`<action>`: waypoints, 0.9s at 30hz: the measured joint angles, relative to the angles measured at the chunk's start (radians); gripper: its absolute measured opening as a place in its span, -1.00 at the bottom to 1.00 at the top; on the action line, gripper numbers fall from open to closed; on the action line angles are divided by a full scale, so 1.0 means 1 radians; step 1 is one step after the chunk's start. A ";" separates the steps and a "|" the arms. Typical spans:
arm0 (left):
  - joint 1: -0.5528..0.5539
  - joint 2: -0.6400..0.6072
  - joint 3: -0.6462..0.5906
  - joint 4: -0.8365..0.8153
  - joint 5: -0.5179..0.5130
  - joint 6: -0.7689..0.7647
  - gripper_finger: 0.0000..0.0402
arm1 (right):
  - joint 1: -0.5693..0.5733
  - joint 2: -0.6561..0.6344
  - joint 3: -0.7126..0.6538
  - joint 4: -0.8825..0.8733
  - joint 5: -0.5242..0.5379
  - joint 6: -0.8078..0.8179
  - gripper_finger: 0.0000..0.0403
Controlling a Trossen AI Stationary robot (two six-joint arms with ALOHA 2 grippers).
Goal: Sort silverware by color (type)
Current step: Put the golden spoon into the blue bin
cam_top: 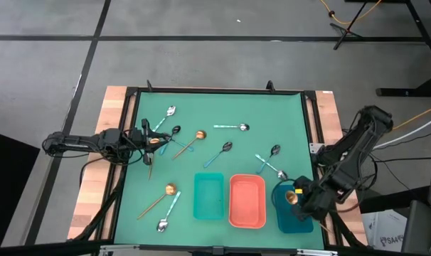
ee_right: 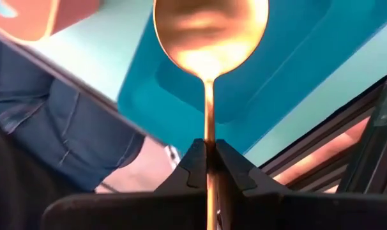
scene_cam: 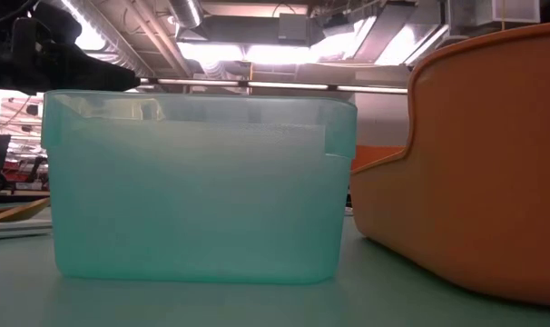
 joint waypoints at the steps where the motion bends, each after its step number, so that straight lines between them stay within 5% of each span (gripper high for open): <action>1: 0.000 0.000 0.000 0.000 0.000 0.000 -0.45 | 0.000 0.008 0.000 -0.010 0.000 0.000 -1.00; 12: 0.000 0.000 0.000 0.000 0.000 0.000 -0.45 | -0.002 0.026 -0.072 -0.020 0.000 0.001 -1.00; 27: 0.000 0.000 0.000 0.000 -0.025 0.000 -0.45 | -0.108 0.027 -0.240 0.176 -0.001 -0.104 -1.00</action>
